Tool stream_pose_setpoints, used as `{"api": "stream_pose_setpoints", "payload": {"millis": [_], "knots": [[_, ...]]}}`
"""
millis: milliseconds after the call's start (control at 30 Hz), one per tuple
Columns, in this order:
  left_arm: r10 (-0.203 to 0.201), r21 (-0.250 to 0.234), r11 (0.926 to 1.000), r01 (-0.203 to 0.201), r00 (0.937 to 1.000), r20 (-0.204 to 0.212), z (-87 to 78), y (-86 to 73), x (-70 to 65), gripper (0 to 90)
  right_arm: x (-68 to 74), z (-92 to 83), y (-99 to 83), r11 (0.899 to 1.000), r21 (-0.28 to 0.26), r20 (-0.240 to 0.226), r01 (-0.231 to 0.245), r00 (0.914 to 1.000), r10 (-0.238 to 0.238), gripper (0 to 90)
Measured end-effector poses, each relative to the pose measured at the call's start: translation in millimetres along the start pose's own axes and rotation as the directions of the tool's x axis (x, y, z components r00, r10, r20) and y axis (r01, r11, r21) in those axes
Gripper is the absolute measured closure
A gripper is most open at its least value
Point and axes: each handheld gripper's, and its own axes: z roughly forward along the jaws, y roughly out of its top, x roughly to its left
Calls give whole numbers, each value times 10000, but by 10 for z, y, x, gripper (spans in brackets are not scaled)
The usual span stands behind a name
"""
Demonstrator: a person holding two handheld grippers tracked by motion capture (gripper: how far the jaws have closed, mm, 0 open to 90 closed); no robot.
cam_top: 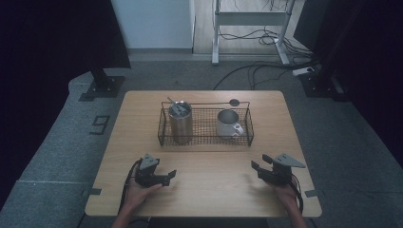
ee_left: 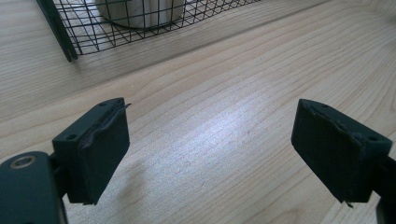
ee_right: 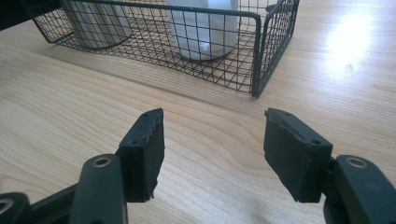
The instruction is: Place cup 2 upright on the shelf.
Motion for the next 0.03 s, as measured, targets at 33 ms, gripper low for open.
{"api": "stream_pose_setpoints", "payload": {"millis": [33], "knots": [[-2, 1, 10000, 2, 10000, -3, -3, 0, 1, 117, -1, 2, -1, 10000, 10, 10, 5, 10000, -5, 377]]}}
